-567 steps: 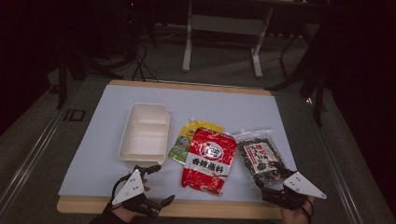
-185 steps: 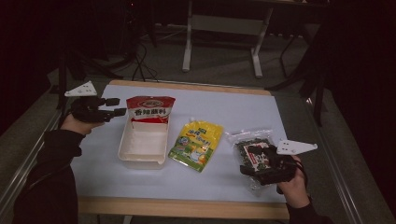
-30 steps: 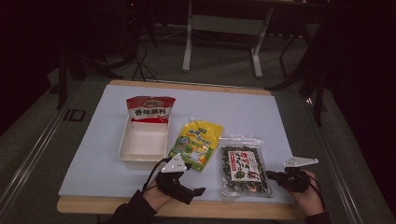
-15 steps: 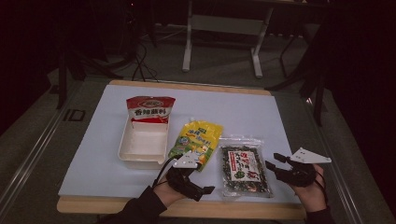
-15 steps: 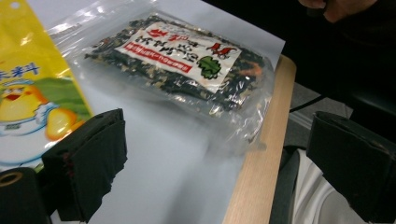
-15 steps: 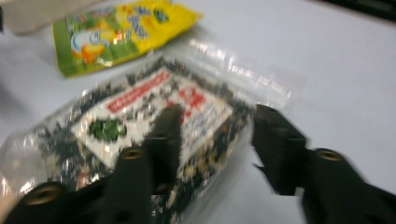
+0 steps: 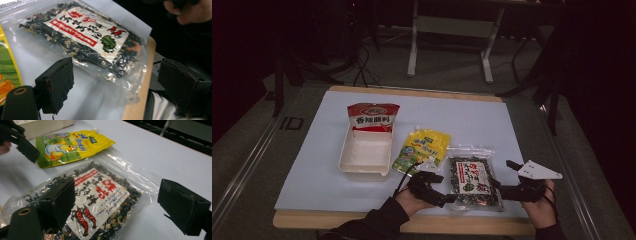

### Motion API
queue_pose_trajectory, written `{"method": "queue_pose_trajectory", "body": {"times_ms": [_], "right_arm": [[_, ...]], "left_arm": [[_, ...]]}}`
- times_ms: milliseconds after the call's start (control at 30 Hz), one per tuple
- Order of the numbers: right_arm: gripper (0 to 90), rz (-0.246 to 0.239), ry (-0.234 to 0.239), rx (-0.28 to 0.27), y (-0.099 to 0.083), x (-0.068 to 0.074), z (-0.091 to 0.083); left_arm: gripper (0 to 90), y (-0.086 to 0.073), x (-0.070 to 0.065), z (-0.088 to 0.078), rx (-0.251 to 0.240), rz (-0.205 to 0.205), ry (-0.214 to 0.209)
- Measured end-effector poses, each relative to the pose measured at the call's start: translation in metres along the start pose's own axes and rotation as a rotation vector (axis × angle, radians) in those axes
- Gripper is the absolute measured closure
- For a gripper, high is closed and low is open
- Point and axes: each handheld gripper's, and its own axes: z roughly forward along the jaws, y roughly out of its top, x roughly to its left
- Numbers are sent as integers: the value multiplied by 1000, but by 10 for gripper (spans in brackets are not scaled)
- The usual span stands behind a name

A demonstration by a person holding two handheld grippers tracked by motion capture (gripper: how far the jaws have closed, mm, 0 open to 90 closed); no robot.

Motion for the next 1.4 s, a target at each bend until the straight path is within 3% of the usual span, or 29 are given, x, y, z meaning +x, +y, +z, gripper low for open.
{"method": "queue_pose_trajectory", "body": {"times_ms": [67, 167, 400, 467, 667, 733, 800, 900, 967, 1000, 1100, 1300, 1400], "right_arm": [[146, -9, -3, 0, -1, 1, 1], [147, -16, -4, 6, -2, 2, 1], [147, -14, -6, 12, -4, 1, 2], [147, -13, -6, 10, -4, 0, 1], [147, -9, -8, 15, -8, -3, 0], [145, 1, 12, 20, -9, -5, 0], [136, -34, 4, 18, -11, -7, 2], [141, -1, 41, 68, -14, -10, 6], [144, 30, 49, 97, -17, -12, 8], [147, 71, 67, 116, -19, -16, 10], [146, 95, 69, 116, -20, -18, 10], [104, 138, 92, 91, -20, -21, 7], [103, 179, 74, 112, -24, -24, 11]], "left_arm": [[162, 0, 6, 5, -5, -52, 10], [202, 0, 11, 9, -6, -85, 9], [241, 2, 23, 24, 54, -166, 34], [257, 2, 24, 28, 62, -168, 42], [338, 2, 31, 37, 74, -215, 8], [365, 3, 33, 38, 76, -220, 0], [397, 3, 36, 38, 72, -239, -20], [442, 3, 37, 40, 79, -259, -42], [495, 3, 36, 42, 74, -248, -38], [574, 2, 37, 42, 72, -254, -53], [605, 4, 34, 42, 68, -223, -39], [698, 5, 31, 41, 66, -220, -55], [736, 8, 26, 38, 39, -181, -67]]}}
